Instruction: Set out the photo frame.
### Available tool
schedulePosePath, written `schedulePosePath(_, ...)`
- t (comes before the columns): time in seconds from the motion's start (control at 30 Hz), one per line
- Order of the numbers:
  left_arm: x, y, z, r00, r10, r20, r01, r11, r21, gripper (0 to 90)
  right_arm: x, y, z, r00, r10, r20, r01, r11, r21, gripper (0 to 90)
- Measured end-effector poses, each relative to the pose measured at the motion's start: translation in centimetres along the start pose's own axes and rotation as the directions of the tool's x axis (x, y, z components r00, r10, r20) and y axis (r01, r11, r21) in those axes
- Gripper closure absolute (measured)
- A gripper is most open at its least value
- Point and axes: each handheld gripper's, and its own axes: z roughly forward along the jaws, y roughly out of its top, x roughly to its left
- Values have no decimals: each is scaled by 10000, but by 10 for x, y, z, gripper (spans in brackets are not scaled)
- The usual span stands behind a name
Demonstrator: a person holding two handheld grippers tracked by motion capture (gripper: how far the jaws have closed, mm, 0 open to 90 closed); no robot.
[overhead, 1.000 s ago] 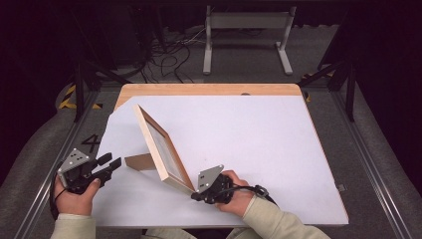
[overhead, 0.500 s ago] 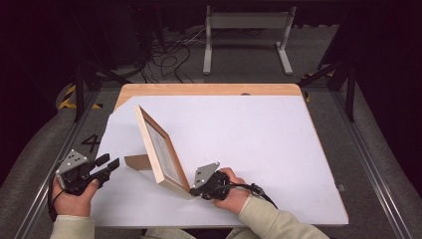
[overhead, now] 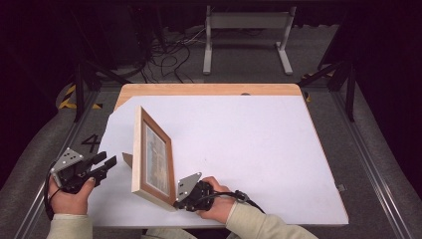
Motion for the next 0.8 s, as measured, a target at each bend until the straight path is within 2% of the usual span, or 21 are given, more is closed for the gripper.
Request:
schedulePosePath(0.13,2,1,-4,9999,-97,-78,96,9999,-111,532,4,12,13,9998,-164,-140,162,9998,-107,900)
schedulePosePath(0.23,6,3,-8,9993,-318,-209,314,9993,-191,509,5,19,21,9997,-118,-209,113,9997,-238,900)
schedulePosePath(0.43,10,8,-14,9988,-441,-231,435,9987,-264,490,3,25,28,9996,72,-276,-85,9990,-447,900)
schedulePosePath(0.67,10,23,-14,9989,-335,-318,337,9994,54,454,-10,12,-1,9980,588,239,-566,9947,-864,900)
schedulePosePath(0.8,10,36,-21,9984,-477,-312,482,9987,137,417,-14,-1,-16,9949,868,515,-823,9930,-848,900)
